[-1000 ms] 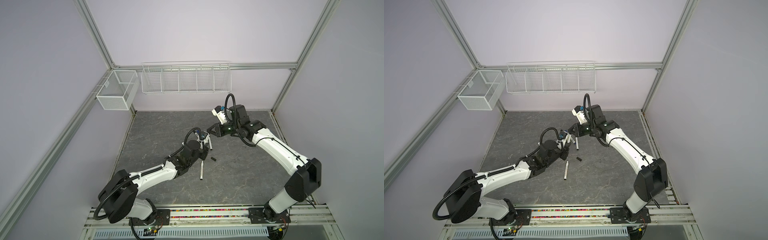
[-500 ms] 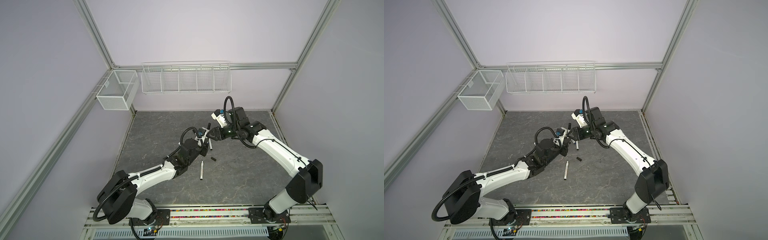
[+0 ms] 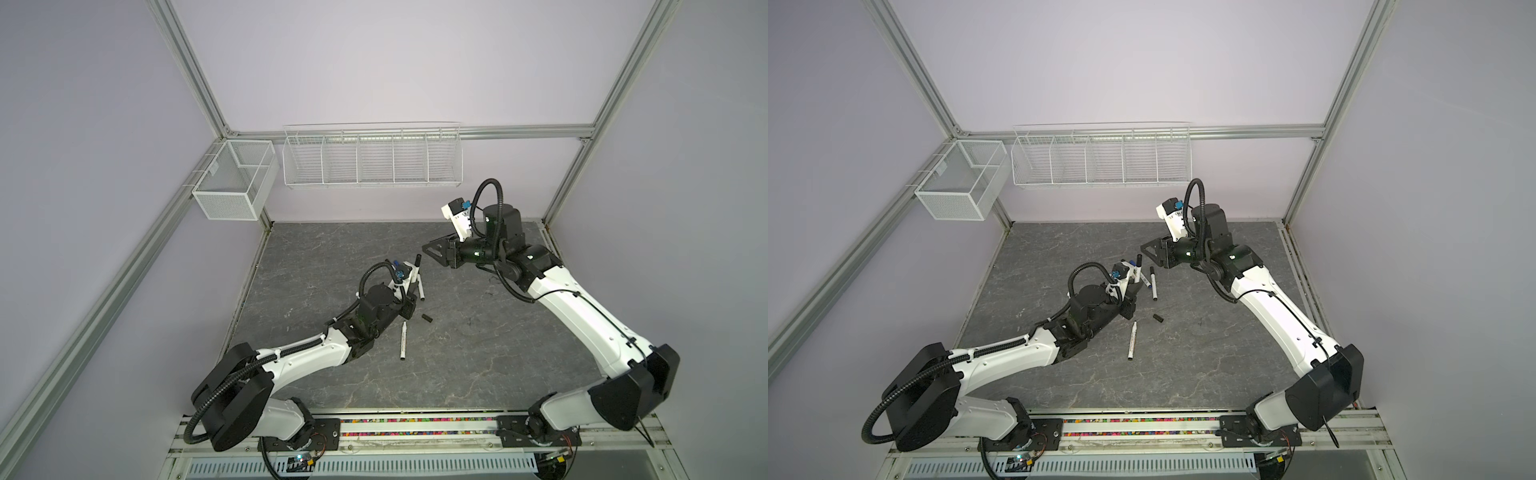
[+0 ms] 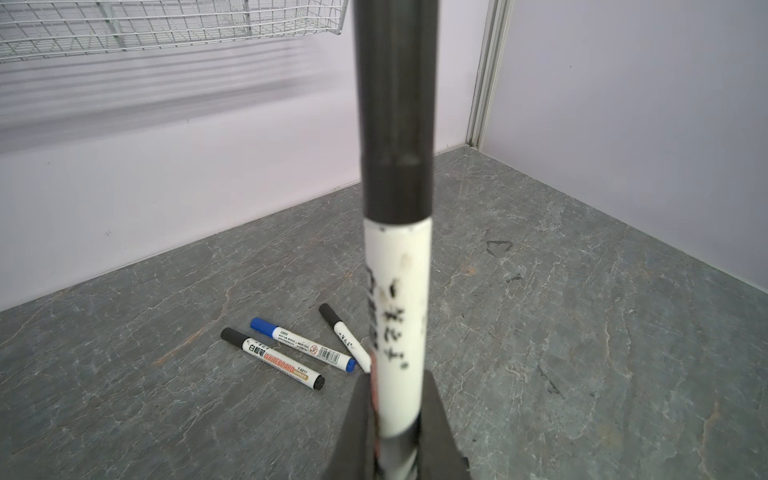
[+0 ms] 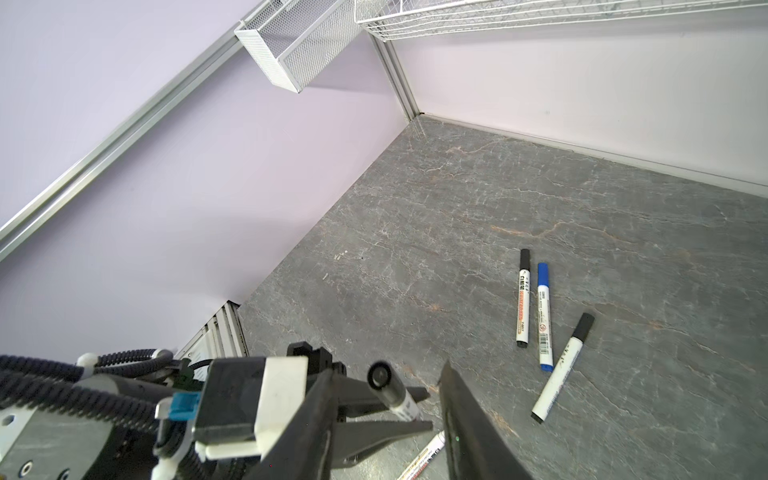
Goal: Insert the pens into the pen caps
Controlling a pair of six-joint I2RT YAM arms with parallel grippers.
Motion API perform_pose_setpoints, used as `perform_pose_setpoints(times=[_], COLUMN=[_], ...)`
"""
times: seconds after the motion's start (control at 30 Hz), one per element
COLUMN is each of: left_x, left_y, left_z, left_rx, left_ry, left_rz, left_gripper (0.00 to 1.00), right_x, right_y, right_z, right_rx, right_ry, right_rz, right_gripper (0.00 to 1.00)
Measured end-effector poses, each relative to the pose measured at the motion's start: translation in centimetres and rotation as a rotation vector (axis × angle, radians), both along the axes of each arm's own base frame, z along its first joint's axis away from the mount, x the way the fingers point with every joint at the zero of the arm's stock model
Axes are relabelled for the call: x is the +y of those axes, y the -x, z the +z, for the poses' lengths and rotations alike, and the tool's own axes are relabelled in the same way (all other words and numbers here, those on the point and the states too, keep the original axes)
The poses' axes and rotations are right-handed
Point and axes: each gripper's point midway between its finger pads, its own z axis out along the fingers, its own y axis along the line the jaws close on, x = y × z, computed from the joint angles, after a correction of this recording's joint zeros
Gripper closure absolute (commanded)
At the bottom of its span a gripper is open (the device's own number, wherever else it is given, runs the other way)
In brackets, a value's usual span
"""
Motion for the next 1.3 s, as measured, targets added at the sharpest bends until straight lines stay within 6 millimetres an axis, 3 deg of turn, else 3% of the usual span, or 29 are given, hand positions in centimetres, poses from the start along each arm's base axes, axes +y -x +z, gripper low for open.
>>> perform_pose_setpoints(times=[0.2,0.37,0.5,0.73,1.07,1.3], left_x=[-0.3,-0.3,-0.2,-0.3,1.1,2.0], left_y=[0.3,0.3,0.3,0.8,-0.1,-0.5], left_z=[0.1,0.1,-0.3,-0.6,-1.0,-0.8], left_rx=[-0.001,0.003,0.016,0.068,0.272,0.329], left_ry=[0.003,0.009,0.001,0.026,0.18,0.23], left_rz=[-0.009,-0.007,-0.007,-0.015,-0.107,-0.179], left_gripper=[1.0,1.0,1.0,1.0,1.0,1.0], right_x=[2.3,2.4,2.2,1.9,3.6,2.8], right_y=[0.0,0.0,-0.2,-0.5,-2.3,-3.5], right_z=[-2.1,-3.1,-3.7,-4.6,-6.6,-7.5], right_rx=[0.038,0.057,0.06,0.106,0.152,0.111], right_ry=[0.033,0.055,0.066,0.038,0.0,0.027], right_rz=[0.048,0.048,0.03,0.028,0.105,0.045], right_gripper=[0.62,0.8,0.89,0.91,0.93,0.93])
